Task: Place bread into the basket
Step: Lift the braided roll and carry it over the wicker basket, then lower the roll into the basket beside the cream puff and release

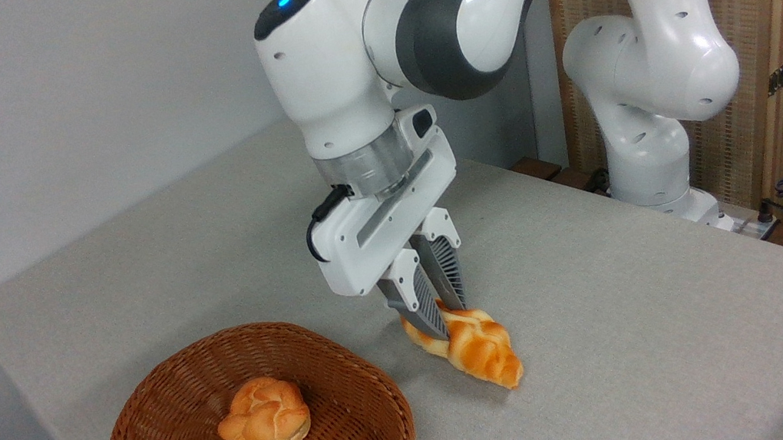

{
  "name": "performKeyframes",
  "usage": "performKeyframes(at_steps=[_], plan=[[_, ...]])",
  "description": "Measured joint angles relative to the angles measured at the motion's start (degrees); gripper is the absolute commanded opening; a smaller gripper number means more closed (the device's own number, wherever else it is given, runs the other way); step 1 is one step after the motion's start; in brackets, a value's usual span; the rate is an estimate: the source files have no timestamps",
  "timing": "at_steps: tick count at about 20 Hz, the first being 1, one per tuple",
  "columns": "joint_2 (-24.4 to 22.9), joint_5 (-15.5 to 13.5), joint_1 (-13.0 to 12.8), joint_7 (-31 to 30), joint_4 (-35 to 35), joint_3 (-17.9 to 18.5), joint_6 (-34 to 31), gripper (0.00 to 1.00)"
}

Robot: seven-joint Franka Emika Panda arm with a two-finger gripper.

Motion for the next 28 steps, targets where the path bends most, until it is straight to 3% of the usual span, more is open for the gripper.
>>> performKeyframes(at_steps=[4, 9, 13, 15, 16, 17, 19, 23, 28], plan=[[-0.42, -2.24, 0.00, 0.00, 1.65, -0.02, -0.03, 0.27], [-0.60, -7.53, 0.00, 0.00, 5.52, -0.03, 0.41, 0.27], [-0.53, -9.71, 0.01, 0.00, 7.70, 0.00, 4.82, 0.32], [-0.04, -10.09, 0.03, 0.00, 7.73, 0.03, 8.21, 0.40], [0.49, -10.10, 0.05, 0.00, 7.73, 0.05, 9.96, 0.55], [1.18, -10.10, 0.06, -0.01, 7.73, 0.07, 11.80, 0.77], [2.79, -10.39, 0.08, -0.03, 7.72, 0.09, 15.87, 0.92], [5.27, -13.33, 0.16, -0.04, 7.73, 0.10, 21.80, 1.00], [5.58, -13.58, 0.24, -0.04, 7.84, 0.10, 22.07, 1.00]])
